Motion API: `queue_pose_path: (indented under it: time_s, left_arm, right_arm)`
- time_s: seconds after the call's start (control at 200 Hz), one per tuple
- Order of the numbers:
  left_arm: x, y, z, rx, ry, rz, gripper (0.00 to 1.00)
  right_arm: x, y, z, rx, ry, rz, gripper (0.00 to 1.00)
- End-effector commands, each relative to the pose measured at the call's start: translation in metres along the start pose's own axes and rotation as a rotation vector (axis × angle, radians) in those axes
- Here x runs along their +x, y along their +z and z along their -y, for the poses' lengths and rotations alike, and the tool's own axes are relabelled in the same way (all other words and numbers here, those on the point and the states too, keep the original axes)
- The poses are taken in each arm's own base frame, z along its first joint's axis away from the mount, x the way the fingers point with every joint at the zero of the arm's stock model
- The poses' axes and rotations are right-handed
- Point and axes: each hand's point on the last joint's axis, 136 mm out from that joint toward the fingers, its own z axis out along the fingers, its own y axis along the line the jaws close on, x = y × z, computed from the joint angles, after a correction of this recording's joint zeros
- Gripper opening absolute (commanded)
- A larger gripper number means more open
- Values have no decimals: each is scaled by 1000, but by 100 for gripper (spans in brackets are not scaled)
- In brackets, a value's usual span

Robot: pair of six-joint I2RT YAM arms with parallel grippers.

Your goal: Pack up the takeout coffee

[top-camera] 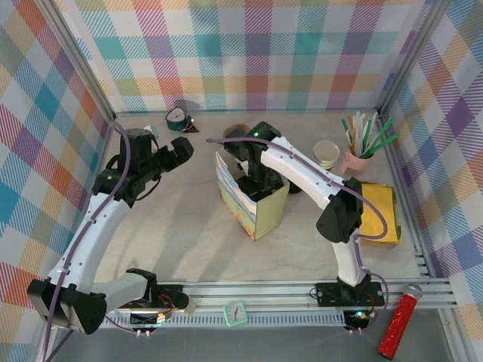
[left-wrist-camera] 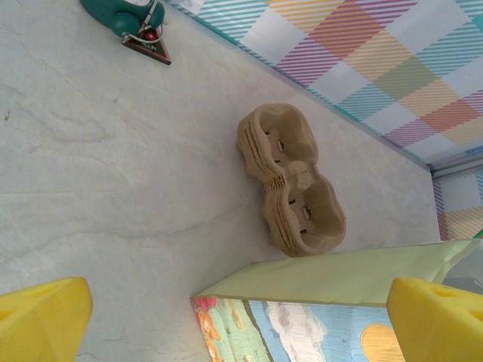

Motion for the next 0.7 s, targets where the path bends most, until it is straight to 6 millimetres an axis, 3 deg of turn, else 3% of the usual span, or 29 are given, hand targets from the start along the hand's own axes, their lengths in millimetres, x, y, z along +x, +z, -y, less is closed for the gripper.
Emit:
queue_pose_path:
  time_s: [0.0, 0.695]
  left_arm:
    - [-1, -4, 0, 14, -6, 10, 100]
    - [-2, -3, 1, 13, -6, 11, 100]
  right_arm:
    - [24, -11, 13, 30, -3, -56, 70]
    - [20, -11, 15, 26, -4, -48, 70]
